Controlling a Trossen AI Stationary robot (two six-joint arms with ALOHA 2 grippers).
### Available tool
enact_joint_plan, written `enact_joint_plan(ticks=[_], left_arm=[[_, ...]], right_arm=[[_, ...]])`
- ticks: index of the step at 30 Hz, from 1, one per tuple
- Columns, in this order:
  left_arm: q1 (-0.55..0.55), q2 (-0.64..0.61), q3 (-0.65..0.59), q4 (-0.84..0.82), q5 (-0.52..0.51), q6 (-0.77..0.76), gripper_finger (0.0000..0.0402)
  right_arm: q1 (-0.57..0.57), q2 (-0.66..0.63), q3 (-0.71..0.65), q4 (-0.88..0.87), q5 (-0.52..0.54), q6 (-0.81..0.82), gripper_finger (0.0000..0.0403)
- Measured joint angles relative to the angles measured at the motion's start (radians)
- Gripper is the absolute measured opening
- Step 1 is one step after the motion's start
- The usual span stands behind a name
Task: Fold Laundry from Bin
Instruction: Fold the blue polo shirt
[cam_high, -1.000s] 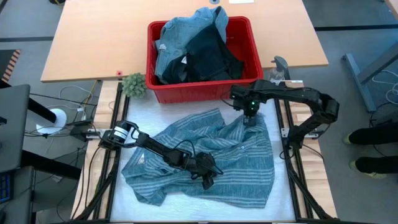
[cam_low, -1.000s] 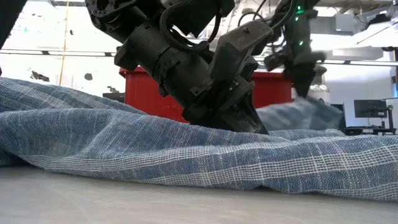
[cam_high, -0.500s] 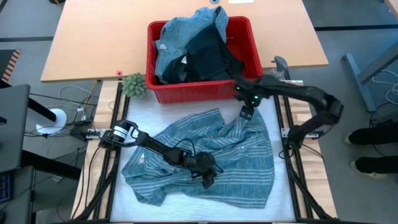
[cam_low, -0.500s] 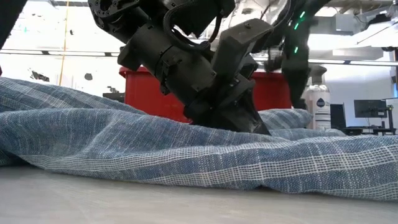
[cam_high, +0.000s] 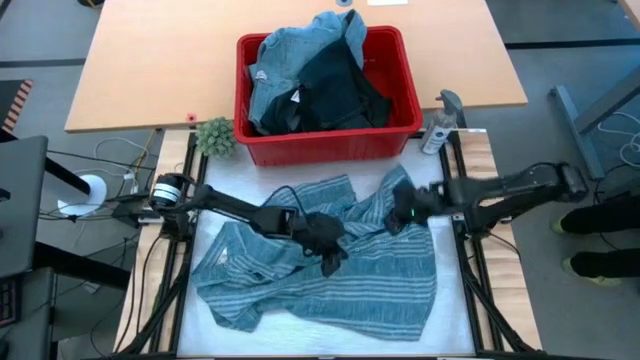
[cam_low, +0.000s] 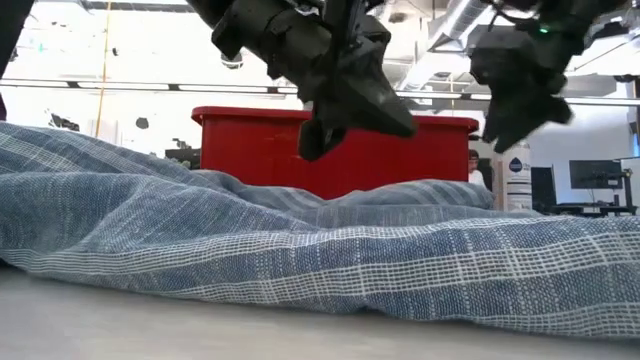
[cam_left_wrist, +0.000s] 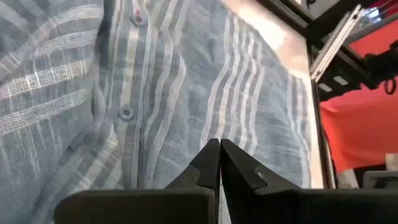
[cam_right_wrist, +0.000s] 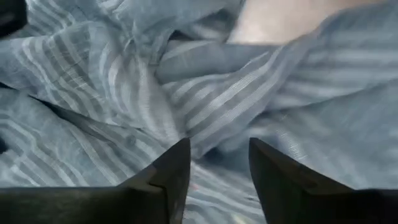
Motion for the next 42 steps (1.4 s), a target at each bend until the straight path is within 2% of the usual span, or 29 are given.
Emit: enact_joint_plan(ticks=[3,6,11,13,16,18,23,34,37,42], left_arm=[[0.028,-0.065,0.003,0.010,-0.003,0.041,0.0000],[0.063,-0.112,0.004,-0.040,-0.049,0.084,0.0000],[0.144,-0.145,-0.009,-0.108,-0.066,0.170,0.0000],[0.175,-0.129,-0.051,-0.107,-0.047,0.152,0.0000],[0.210,-0.112,-0.127,-0.109,-0.057,0.144,0.0000],[0.234,-0.121,-0.171,-0.020,-0.099,0.121,0.0000],[0.292,-0.106,-0.289,0.115,-0.156,0.057,0.0000],[0.320,-0.007,-0.318,0.137,-0.193,0.070,0.0000],[0.320,0.033,-0.317,0.118,-0.195,0.047,0.0000],[0.321,0.017,-0.314,0.022,-0.229,-0.019,0.0000]], right_arm=[[0.112,0.038,-0.057,0.031,0.107,0.166,0.0139],[0.179,0.084,-0.083,0.032,0.189,0.310,0.0094],[0.240,0.172,-0.085,0.039,0.221,0.380,0.0018],[0.252,0.199,-0.085,0.048,0.220,0.407,0.0016],[0.280,0.226,-0.085,0.039,0.221,0.451,0.0033],[0.298,0.228,-0.085,0.014,0.220,0.478,0.0037],[0.349,0.216,-0.086,-0.037,0.249,0.544,0.0015],[0.388,0.292,-0.085,-0.093,0.233,0.671,0.0016],[0.387,0.328,-0.085,-0.083,0.191,0.677,0.0016],[0.390,0.409,-0.082,-0.079,0.103,0.705,0.0016]])
